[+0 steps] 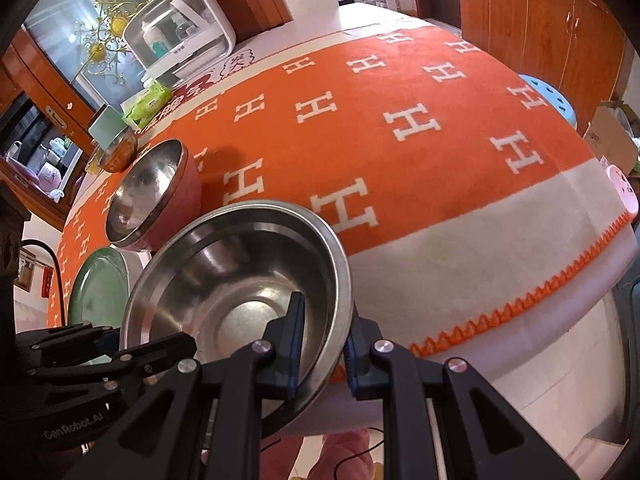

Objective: Organize plates and bowls

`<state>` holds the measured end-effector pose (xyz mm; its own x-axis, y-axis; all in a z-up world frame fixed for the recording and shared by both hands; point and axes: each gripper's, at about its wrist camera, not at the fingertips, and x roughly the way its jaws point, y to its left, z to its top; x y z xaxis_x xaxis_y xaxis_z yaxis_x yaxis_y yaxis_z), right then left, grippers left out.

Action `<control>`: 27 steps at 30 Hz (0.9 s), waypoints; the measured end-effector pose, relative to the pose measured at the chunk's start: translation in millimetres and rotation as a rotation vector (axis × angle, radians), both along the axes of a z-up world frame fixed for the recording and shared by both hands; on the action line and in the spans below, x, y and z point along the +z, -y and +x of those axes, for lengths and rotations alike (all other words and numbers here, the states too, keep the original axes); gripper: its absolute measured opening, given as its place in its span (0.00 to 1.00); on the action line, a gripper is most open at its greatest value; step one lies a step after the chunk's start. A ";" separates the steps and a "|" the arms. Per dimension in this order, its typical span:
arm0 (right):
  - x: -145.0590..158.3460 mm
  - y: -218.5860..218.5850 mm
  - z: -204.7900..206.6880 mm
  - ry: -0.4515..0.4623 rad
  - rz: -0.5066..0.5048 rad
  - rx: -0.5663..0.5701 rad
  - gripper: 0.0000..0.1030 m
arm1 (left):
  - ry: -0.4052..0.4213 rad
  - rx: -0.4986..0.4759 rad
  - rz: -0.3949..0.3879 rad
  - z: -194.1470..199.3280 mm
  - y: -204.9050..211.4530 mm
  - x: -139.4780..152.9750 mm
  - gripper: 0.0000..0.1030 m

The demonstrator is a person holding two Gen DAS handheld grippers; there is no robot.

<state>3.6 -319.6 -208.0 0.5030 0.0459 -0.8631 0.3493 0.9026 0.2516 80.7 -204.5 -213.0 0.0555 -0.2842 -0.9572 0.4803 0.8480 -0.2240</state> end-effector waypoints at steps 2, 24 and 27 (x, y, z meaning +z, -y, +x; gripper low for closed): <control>1.3 2.4 2.2 0.006 -0.011 -0.009 0.17 | 0.012 0.001 0.010 1.1 -2.3 1.4 0.32; 32.5 0.4 18.6 0.110 -0.019 -0.057 0.26 | 0.128 -0.064 -0.016 9.5 -16.7 47.9 0.48; 36.8 -4.3 21.4 0.125 -0.012 -0.056 0.28 | 0.146 -0.075 -0.023 11.6 -18.9 57.6 0.50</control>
